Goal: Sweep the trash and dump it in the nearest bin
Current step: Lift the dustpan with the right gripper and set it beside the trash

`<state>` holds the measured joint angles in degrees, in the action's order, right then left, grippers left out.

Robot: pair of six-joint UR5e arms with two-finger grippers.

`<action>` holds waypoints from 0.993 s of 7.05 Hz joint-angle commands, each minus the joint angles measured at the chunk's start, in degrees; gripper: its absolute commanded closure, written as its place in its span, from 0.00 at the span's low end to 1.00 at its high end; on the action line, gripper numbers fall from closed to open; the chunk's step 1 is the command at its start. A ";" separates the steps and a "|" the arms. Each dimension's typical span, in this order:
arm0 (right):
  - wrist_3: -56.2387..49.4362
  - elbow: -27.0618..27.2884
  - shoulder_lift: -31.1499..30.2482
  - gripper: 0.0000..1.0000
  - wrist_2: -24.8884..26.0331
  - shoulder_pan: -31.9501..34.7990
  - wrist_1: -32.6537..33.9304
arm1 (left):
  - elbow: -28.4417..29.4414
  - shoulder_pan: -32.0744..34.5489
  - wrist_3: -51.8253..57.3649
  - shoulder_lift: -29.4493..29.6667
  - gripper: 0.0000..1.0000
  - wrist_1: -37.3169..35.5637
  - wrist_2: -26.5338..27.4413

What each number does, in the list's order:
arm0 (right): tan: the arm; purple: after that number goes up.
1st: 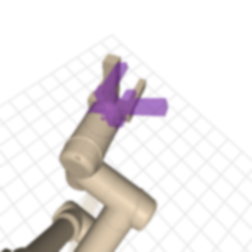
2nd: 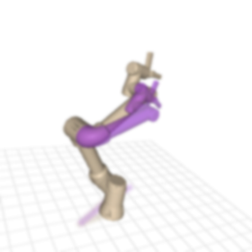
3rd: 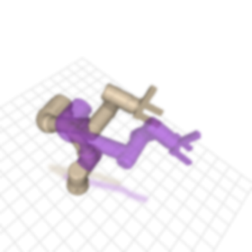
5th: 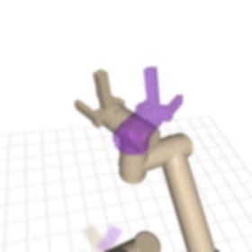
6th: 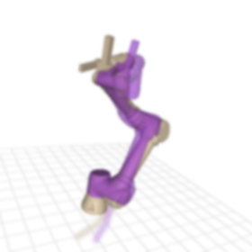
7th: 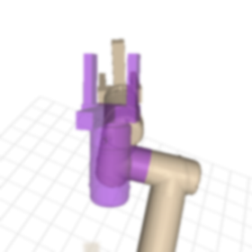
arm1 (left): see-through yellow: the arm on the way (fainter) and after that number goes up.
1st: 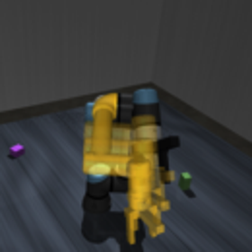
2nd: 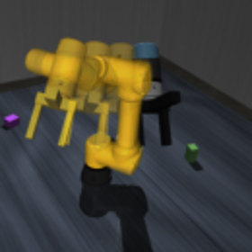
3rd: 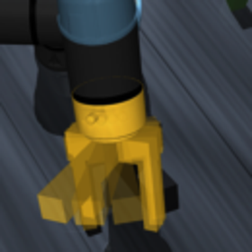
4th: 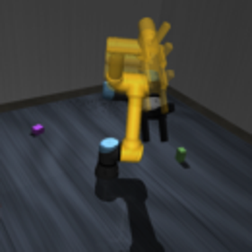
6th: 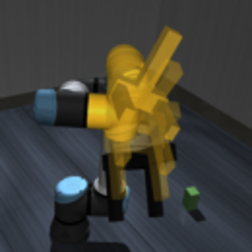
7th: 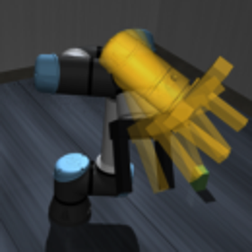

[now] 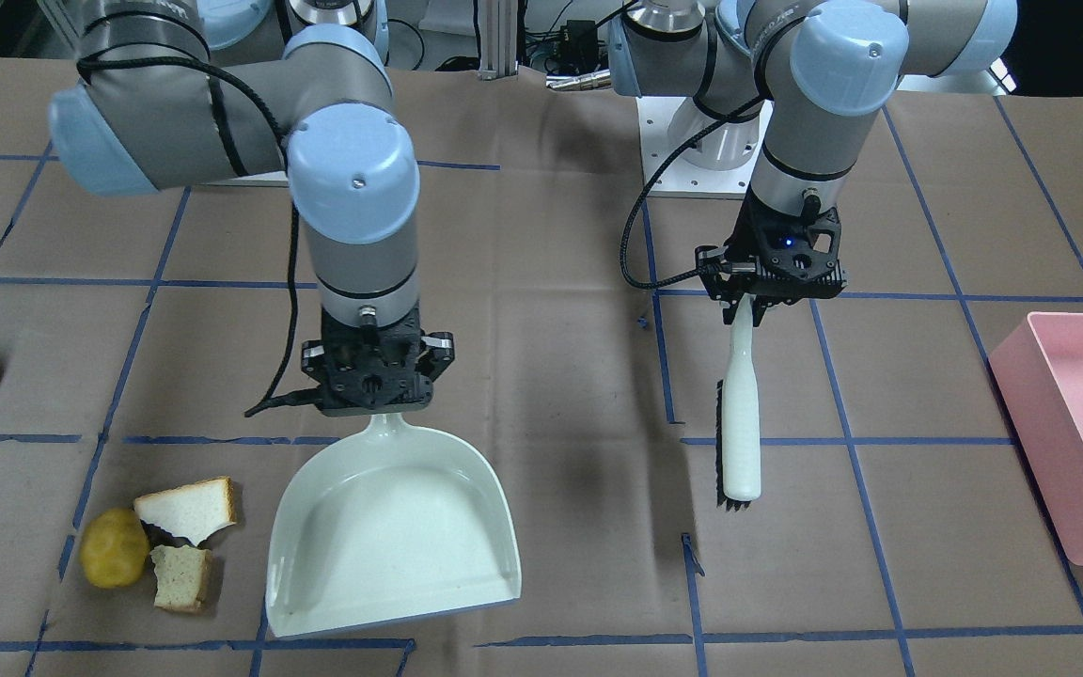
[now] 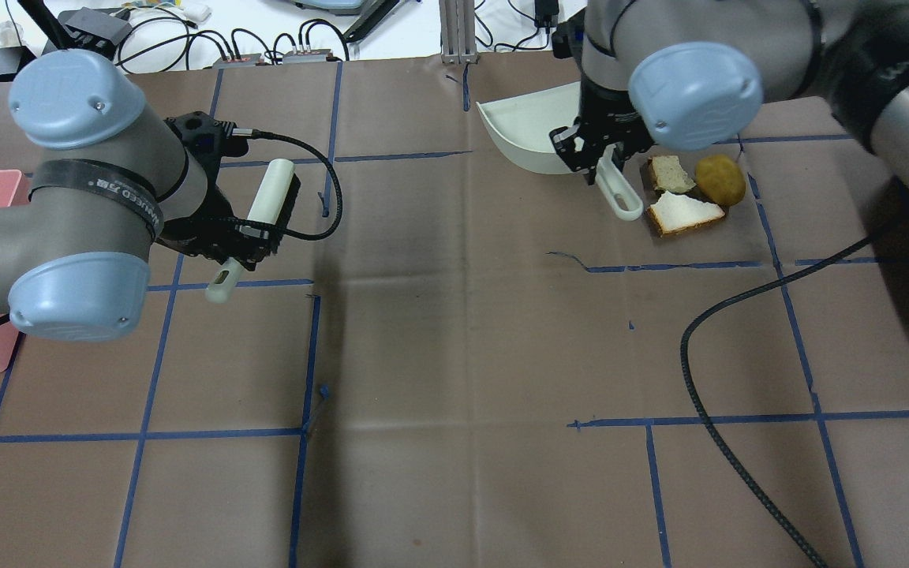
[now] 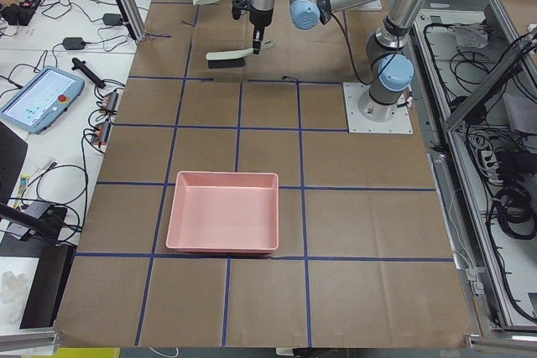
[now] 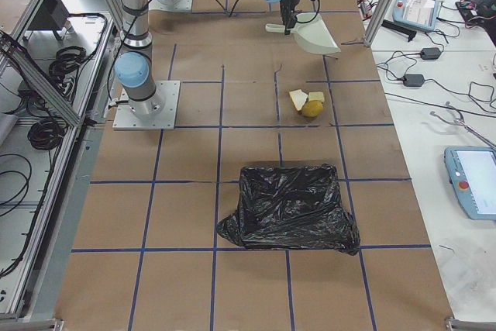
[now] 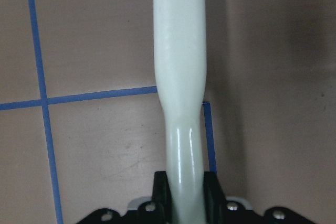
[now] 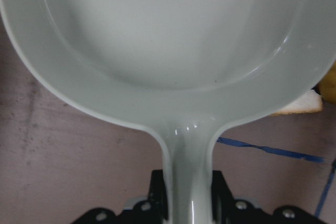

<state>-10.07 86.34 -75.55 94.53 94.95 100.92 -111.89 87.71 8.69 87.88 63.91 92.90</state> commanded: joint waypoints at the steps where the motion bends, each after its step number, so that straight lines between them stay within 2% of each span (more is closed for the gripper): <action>1: -22.07 0.05 -3.11 0.99 0.13 -11.22 -4.83 | 0.01 0.00 0.01 0.01 0.99 -0.10 0.09; 3: -44.04 -0.03 -3.55 0.99 5.72 -21.25 -4.24 | 0.09 0.09 0.01 -0.07 0.99 -0.10 0.00; 4: -54.78 -0.38 -3.12 0.99 5.75 -25.56 -3.02 | 0.18 0.26 -0.08 -0.07 1.00 -0.01 -0.17; 7: -87.74 -1.08 1.79 0.99 5.75 -34.11 10.05 | 0.09 1.49 -1.30 -0.07 1.00 0.16 -0.35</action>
<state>-85.11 85.75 -76.15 100.26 63.74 106.15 -111.76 88.57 7.83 87.77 64.03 92.63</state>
